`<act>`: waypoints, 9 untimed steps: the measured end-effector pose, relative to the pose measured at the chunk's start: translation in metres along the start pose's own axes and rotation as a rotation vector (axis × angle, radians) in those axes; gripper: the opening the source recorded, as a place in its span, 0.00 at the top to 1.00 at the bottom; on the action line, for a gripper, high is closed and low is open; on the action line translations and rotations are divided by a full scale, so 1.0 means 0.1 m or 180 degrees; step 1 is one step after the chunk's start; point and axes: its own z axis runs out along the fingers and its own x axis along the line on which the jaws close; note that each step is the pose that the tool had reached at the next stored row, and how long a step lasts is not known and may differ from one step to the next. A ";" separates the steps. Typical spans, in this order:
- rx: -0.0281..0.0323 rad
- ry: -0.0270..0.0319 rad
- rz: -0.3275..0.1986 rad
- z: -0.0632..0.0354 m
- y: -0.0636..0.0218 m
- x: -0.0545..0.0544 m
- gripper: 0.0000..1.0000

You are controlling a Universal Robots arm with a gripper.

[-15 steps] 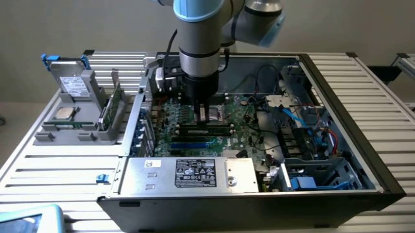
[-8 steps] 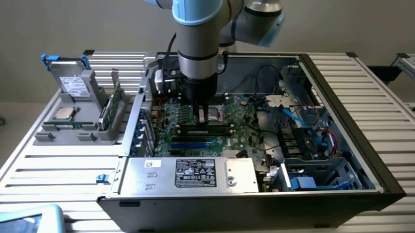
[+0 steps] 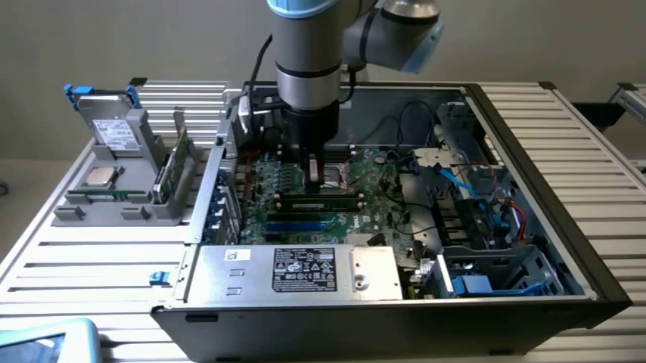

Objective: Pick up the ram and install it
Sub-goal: 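Press down the ram until it locks into place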

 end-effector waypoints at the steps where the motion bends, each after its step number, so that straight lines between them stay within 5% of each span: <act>1: 0.0000 0.0000 0.0000 -0.012 -0.006 0.00 0.89; 9: 0.0000 0.0000 0.0000 -0.126 -0.105 0.00 0.89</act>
